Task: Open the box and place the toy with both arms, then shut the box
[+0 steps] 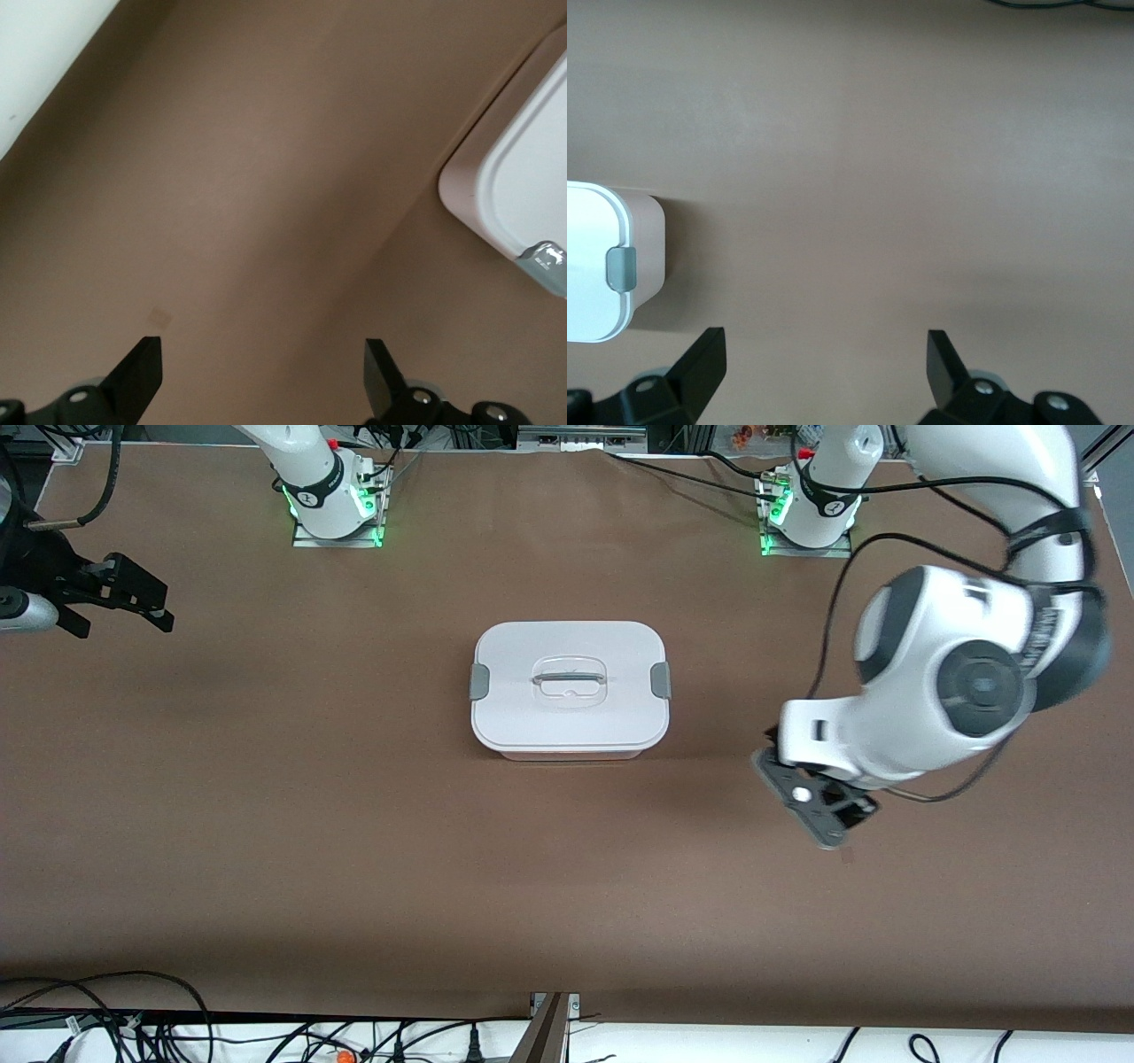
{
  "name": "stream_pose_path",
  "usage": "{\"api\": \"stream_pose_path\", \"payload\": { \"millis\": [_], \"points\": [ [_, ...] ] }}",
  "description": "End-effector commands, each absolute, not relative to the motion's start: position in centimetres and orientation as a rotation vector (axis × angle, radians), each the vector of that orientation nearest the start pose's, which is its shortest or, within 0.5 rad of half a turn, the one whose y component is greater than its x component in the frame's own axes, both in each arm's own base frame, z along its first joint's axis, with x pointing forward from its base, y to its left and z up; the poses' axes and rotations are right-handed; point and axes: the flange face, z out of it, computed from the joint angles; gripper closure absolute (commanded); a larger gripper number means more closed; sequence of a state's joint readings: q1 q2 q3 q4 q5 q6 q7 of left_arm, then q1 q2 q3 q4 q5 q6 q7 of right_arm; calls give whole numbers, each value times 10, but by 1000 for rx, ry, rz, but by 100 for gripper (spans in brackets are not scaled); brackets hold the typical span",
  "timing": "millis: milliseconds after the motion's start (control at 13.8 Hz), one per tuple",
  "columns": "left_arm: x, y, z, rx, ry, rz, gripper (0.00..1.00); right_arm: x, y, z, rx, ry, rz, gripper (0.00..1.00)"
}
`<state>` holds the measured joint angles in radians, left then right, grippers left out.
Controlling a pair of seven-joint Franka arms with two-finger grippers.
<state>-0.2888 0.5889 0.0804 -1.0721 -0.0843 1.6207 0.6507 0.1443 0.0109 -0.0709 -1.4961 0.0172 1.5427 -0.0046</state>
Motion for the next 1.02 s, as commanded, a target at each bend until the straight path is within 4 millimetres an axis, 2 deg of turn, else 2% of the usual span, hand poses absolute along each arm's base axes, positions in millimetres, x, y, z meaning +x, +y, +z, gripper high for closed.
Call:
{"api": "stream_pose_path", "payload": {
  "millis": [0, 218, 290, 363, 435, 580, 725, 870, 943],
  "points": [
    [702, -127, 497, -2957, 1249, 41, 0, 553, 39, 653, -3128, -126, -48, 0],
    [701, -77, 528, -3037, 1129, -45, 0, 553, 38, 653, -3128, -126, -48, 0],
    [703, -52, 529, -3087, 1038, -57, 0, 552, 37, 653, -3128, -123, -45, 0],
    [704, -39, 530, -3156, 930, -68, 0, 552, 38, 653, -3128, -126, -45, 0],
    [703, -32, 533, -3204, 843, -79, 0, 552, 38, 653, -3128, -123, -45, 0],
    [700, -31, 541, -3236, 710, -77, 0, 552, 37, 653, -3128, -123, -45, 0],
    [693, -30, 542, -3265, 587, 0, 0, 551, 38, 652, -3128, -128, -31, 0],
    [679, -25, 558, -3296, 338, 82, 0, 549, 37, 650, -3126, -119, 5, 0],
    [673, -22, 568, -3297, 296, 85, 0, 549, 37, 650, -3126, -119, 5, 0]
  ]
}}
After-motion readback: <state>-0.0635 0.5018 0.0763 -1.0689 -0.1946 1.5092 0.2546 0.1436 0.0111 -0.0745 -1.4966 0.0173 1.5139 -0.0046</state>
